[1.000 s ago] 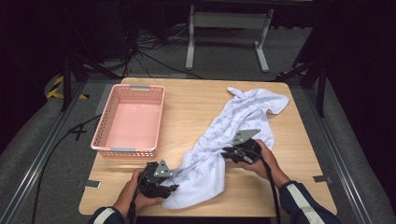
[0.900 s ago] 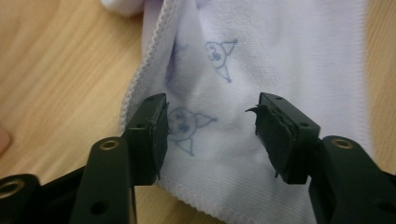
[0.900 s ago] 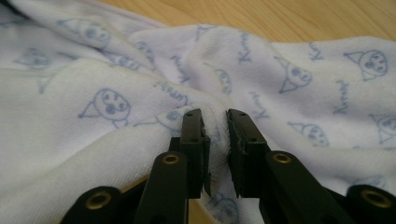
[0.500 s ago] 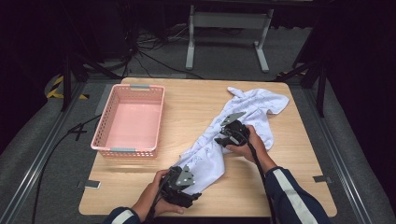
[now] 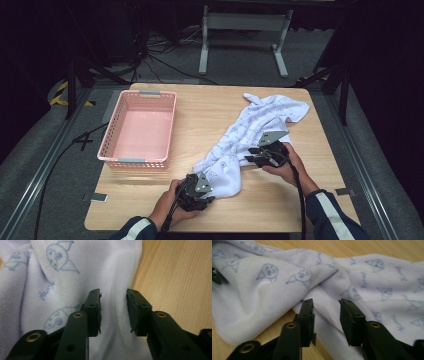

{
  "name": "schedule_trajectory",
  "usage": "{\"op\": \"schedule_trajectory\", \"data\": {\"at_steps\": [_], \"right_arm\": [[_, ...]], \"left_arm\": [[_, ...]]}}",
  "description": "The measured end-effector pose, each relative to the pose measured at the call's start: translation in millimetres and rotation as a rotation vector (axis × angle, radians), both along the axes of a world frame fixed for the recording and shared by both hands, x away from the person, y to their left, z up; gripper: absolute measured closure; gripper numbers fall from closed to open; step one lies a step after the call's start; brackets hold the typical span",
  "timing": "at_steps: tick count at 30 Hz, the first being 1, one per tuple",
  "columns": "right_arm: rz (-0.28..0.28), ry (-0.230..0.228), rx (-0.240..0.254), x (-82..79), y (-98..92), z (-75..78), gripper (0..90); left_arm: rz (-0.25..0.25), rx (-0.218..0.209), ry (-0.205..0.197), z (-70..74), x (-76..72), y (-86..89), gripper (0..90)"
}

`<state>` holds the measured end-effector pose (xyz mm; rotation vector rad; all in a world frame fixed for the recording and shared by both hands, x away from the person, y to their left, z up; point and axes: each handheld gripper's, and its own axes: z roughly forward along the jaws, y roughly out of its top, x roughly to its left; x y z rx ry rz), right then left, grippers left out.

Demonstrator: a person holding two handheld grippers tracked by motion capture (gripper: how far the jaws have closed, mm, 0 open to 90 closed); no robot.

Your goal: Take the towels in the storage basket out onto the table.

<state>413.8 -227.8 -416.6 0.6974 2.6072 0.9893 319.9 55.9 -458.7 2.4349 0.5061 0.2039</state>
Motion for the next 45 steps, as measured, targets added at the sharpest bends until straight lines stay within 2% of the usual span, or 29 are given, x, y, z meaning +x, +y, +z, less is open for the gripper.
{"op": "schedule_trajectory", "data": {"at_steps": [3, 6, 9, 11, 12, 13, 15, 19, 23, 24, 26, 27, 28, 30, 32, 33, 34, 35, 36, 37, 38, 39, 40, 42, 44, 45], "right_arm": [[0.011, 0.008, -0.023, 4.3, 9.2, -7.5, 54.0], [0.025, 0.03, -0.027, 9.3, 16.1, -14.6, 55.1], [0.023, 0.017, -0.054, 14.1, 22.1, -18.4, 62.2], [0.007, 0.013, -0.046, 17.0, 22.5, -19.4, 71.8], [0.007, 0.013, -0.046, 17.0, 22.5, -19.4, 71.8], [0.004, 0.011, -0.027, 16.5, 19.4, -15.4, 82.1], [0.009, 0.016, -0.027, 14.5, 17.7, -12.2, 83.3], [0.016, -0.003, -0.01, 1.6, 6.8, 6.4, 85.9], [0.011, -0.006, 0.001, -15.6, -14.4, 23.3, 86.5], [0.005, -0.004, 0.006, -20.5, -22.1, 27.1, 86.5], [-0.018, 0.004, 0.027, -32.0, -43.5, 35.2, 86.7], [-0.04, 0.005, 0.041, -37.9, -56.1, 38.8, 86.7], [-0.04, 0.005, 0.041, -37.9, -56.1, 38.8, 86.7], [-0.075, 0.02, 0.055, -47.0, -78.4, 42.8, 86.8], [-0.115, 0.027, 0.073, -54.5, -95.7, 43.1, 86.8], [-0.125, 0.039, 0.07, -56.7, -101.4, 42.1, 86.8], [-0.132, 0.048, 0.057, -57.6, -103.9, 40.0, 86.8], [-0.139, 0.066, 0.035, -58.0, -104.9, 37.2, 86.7], [-0.144, 0.068, -0.003, -59.0, -105.6, 34.1, 86.5], [-0.152, 0.079, -0.009, -59.3, -106.8, 31.9, 86.2], [-0.152, 0.079, -0.009, -59.3, -106.8, 31.9, 86.2], [-0.212, 0.064, -0.01, -58.4, -109.8, 28.5, 83.0], [-0.212, 0.064, -0.01, -58.4, -109.8, 28.5, 83.0], [-0.229, 0.052, 0.016, -57.0, -111.2, 23.6, 81.9], [-0.252, 0.04, 0.004, -53.7, -107.5, 15.1, 82.5], [-0.232, 0.04, 0.002, -52.5, -104.7, 11.2, 80.3]], "left_arm": [[-0.004, 0.005, 0.003, 1.2, 2.4, 4.9, 76.1], [0.006, -0.017, 0.019, 2.3, 4.5, 10.9, 79.9], [0.007, -0.035, 0.002, 8.7, 6.2, 17.2, 83.6], [0.012, -0.052, -0.02, 14.7, 6.9, 22.4, 84.9], [0.012, -0.052, -0.02, 14.7, 6.9, 22.4, 85.4], [0.017, -0.059, -0.028, 18.5, 7.3, 26.2, 85.5], [0.043, -0.096, -0.03, 23.7, 8.0, 33.2, 85.6], [0.094, -0.16, -0.035, 32.1, 11.0, 49.6, 85.6], [0.139, -0.18, -0.053, 38.2, 9.9, 64.4, 85.6], [0.147, -0.179, -0.062, 39.0, 9.8, 67.7, 85.6], [0.149, -0.178, -0.047, 39.3, 11.0, 75.1, 85.7], [0.147, -0.174, -0.025, 37.1, 11.3, 75.9, 85.6], [0.147, -0.174, -0.025, 37.1, 11.3, 75.9, 85.5], [0.111, -0.147, 0.001, 32.1, 9.5, 73.3, 85.5], [0.069, -0.136, 0.024, 27.5, 4.5, 62.9, 84.8], [0.044, -0.118, 0.019, 27.2, 2.3, 57.9, 84.5], [0.015, -0.113, 0.026, 26.6, 0.2, 53.1, 84.3], [-0.015, -0.117, 0.049, 25.3, -3.3, 47.3, 84.2], [-0.044, -0.105, 0.062, 24.3, -5.6, 43.0, 83.5], [-0.06, -0.092, 0.069, 22.7, -9.1, 38.6, 83.4], [-0.06, -0.092, 0.069, 22.7, -9.1, 38.6, 83.5], [-0.082, -0.046, 0.043, 20.2, -11.6, 32.7, 84.0], [-0.082, -0.046, 0.043, 20.2, -11.6, 32.7, 84.3], [-0.054, -0.019, 0.03, 17.4, -8.5, 32.3, 84.2], [-0.035, -0.027, 0.057, 14.3, -2.6, 35.8, 80.7], [-0.014, -0.031, 0.053, 12.4, -1.2, 36.9, 80.7]]}}
